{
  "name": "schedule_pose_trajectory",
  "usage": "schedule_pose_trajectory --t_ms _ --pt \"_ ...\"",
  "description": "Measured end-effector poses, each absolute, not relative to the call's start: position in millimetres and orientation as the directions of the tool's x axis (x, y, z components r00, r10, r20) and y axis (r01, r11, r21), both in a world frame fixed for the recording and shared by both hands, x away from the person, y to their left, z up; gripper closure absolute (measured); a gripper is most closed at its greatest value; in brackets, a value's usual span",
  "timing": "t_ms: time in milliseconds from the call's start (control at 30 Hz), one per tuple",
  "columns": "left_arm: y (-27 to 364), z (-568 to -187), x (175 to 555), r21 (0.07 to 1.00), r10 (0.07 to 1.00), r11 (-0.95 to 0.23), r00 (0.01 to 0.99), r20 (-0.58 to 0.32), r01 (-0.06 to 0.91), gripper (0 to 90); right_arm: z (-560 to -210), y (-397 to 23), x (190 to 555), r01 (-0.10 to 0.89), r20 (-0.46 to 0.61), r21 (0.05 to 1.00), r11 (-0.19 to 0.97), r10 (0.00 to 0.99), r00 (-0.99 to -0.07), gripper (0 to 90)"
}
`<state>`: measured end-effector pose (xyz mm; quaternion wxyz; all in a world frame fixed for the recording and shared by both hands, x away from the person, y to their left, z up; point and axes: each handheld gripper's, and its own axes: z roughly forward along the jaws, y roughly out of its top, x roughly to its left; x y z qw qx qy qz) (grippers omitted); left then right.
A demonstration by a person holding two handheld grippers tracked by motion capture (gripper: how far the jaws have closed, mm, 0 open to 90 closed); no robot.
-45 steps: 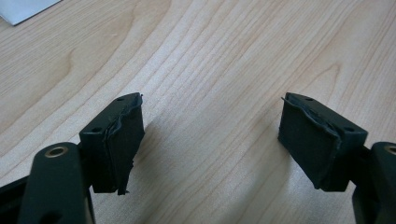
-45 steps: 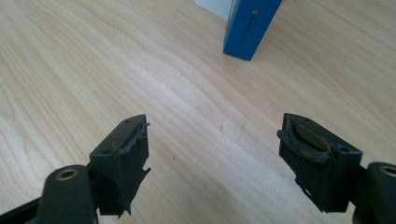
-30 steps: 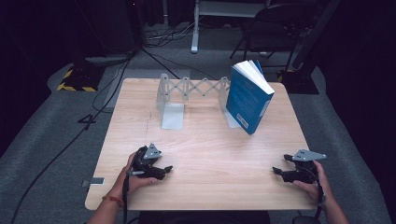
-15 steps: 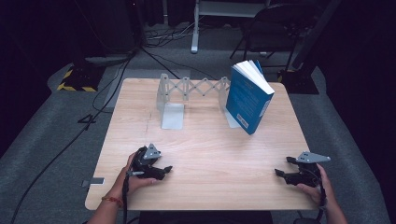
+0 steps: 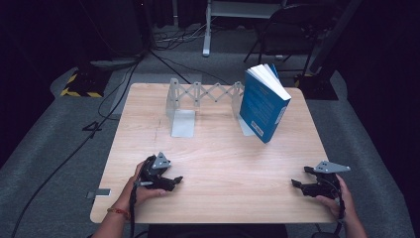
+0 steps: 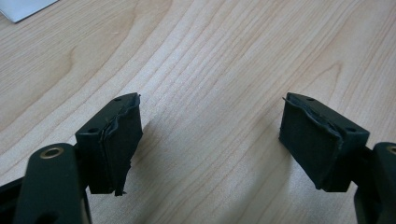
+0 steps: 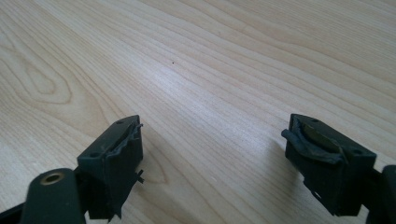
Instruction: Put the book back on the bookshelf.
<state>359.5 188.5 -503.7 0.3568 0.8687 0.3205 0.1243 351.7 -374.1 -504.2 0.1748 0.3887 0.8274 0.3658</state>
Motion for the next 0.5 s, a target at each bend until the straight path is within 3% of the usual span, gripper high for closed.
schedule_pose_trajectory --t_ms 500 --pt "189.0 -503.9 361.3 0.697 0.639 -0.544 0.769 -0.016 0.467 19.6 -504.2 -373.7 352.5 0.517 -0.007 0.74 0.431 0.773 -0.634 18.1"
